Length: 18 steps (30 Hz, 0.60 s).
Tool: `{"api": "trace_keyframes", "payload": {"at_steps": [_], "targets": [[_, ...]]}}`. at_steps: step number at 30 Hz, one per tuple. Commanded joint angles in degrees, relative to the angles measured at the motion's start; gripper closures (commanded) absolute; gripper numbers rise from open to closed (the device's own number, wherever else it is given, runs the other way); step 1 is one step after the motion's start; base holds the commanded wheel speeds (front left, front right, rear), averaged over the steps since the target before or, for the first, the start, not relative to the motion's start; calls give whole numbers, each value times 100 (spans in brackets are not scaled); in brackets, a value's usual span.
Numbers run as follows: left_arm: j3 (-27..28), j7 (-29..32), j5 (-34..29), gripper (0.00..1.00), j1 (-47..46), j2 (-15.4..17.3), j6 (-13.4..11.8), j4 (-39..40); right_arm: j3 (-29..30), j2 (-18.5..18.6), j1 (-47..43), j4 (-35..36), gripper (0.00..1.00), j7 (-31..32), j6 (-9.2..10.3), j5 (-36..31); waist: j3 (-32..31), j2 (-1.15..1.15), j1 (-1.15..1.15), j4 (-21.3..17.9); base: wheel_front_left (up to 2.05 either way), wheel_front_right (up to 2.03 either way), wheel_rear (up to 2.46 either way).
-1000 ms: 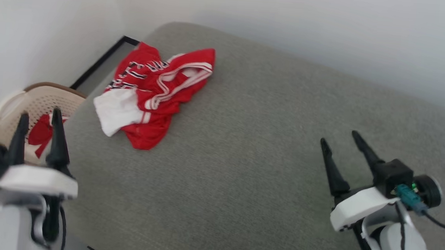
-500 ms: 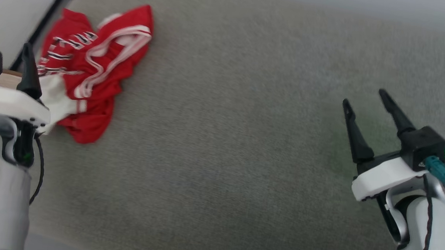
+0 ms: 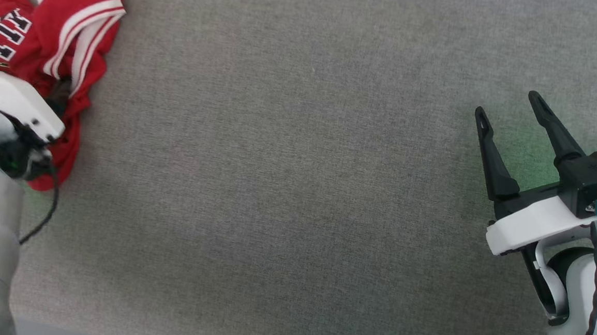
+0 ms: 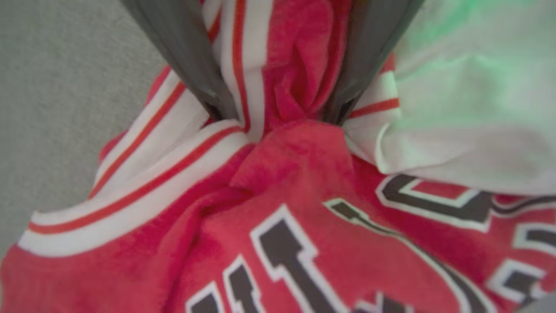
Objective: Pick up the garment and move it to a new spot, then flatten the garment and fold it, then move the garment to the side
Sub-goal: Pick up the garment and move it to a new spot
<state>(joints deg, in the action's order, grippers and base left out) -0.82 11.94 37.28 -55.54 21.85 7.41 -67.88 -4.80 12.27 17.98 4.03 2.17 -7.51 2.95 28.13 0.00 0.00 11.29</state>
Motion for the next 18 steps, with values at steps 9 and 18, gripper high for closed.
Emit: {"api": "trace_keyframes", "payload": {"at_steps": [9, 18], "targets": [[-232, 1259, 27, 100, 123, -285, -160, -678, -58, -20, 116, 161, 0, 135, 4, 30, 178, 0, 0, -3, 0, 0, 0], [-478, 439, -160, 100, -322, 412, -11, -156, 69, -116, -44, -14, 0, -39, 4, 107, -107, 0, 0, 118, 0, 0, 0]]}}
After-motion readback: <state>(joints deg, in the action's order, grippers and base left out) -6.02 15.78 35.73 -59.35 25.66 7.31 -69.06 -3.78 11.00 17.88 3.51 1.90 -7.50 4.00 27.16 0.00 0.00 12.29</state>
